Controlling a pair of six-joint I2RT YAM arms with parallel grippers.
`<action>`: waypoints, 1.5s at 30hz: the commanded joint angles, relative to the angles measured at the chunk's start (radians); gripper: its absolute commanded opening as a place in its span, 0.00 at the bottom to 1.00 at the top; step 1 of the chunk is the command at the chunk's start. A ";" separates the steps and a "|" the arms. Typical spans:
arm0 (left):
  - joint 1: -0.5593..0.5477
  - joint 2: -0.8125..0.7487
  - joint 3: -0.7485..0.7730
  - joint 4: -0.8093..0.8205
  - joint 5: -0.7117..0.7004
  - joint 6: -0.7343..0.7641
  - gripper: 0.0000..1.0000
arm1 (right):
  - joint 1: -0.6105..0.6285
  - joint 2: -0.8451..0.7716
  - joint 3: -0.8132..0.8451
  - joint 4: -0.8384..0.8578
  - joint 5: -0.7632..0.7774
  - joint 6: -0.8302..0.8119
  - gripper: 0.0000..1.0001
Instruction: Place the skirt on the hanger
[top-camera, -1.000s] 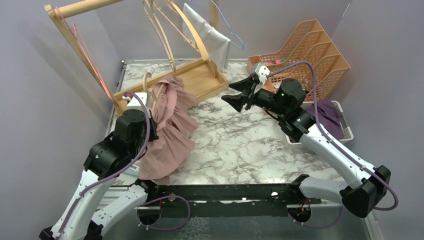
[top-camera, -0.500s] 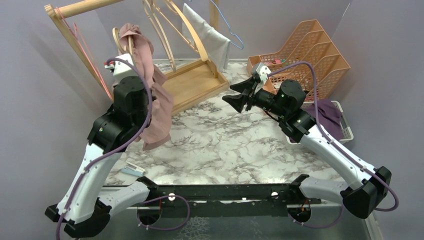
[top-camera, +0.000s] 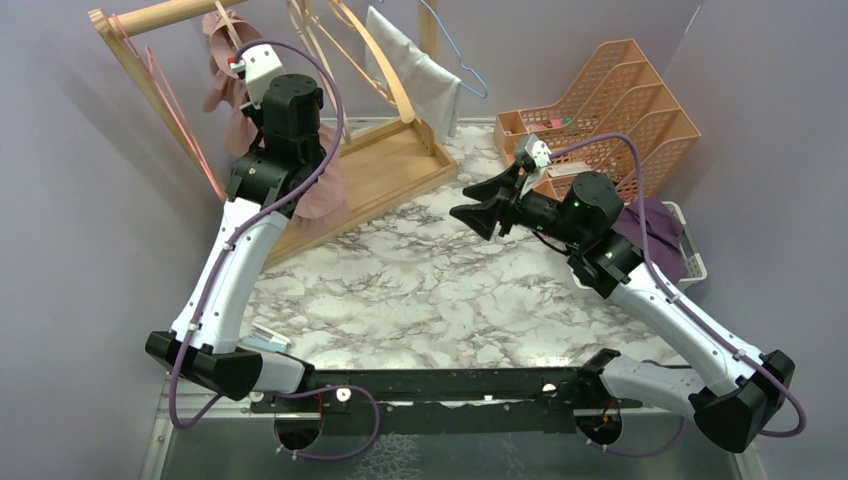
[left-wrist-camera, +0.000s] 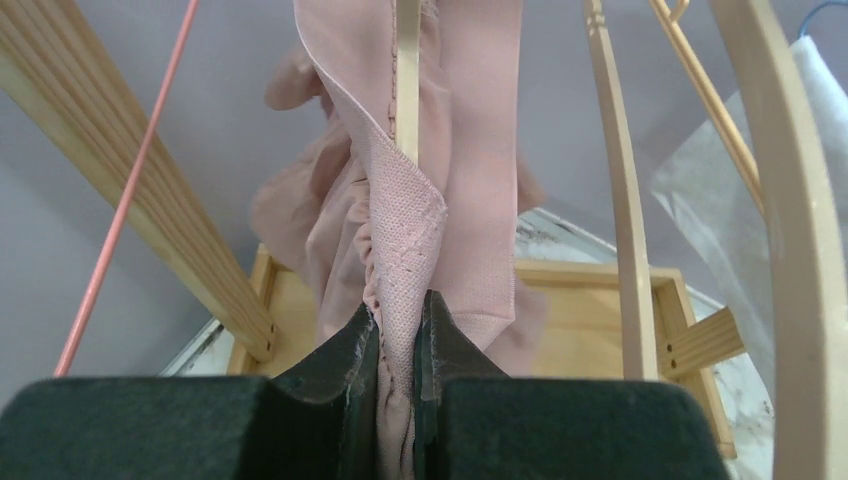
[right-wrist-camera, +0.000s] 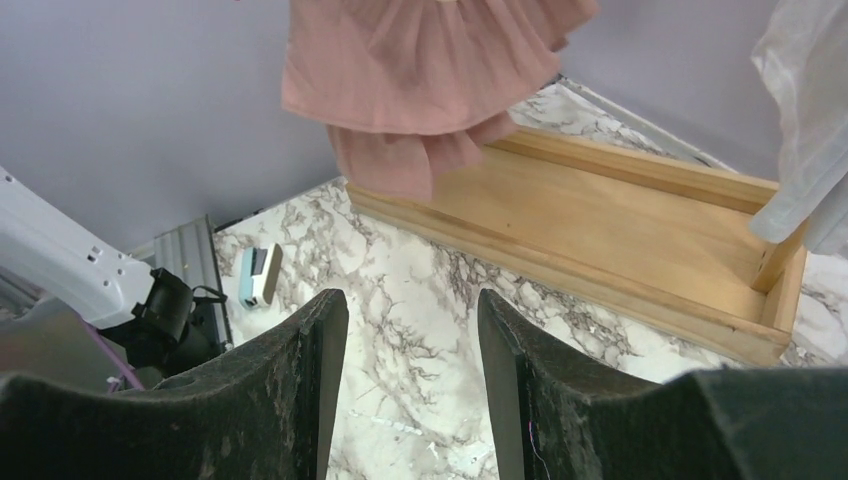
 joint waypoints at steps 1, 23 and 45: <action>0.004 -0.014 0.079 0.121 -0.066 0.032 0.00 | 0.005 -0.016 -0.007 -0.039 -0.029 0.021 0.54; 0.200 0.087 0.206 0.050 0.114 0.083 0.00 | 0.005 0.043 -0.028 0.004 -0.038 0.035 0.54; 0.333 0.019 0.160 -0.057 0.178 0.104 0.30 | 0.004 0.064 0.013 -0.052 0.028 0.033 0.57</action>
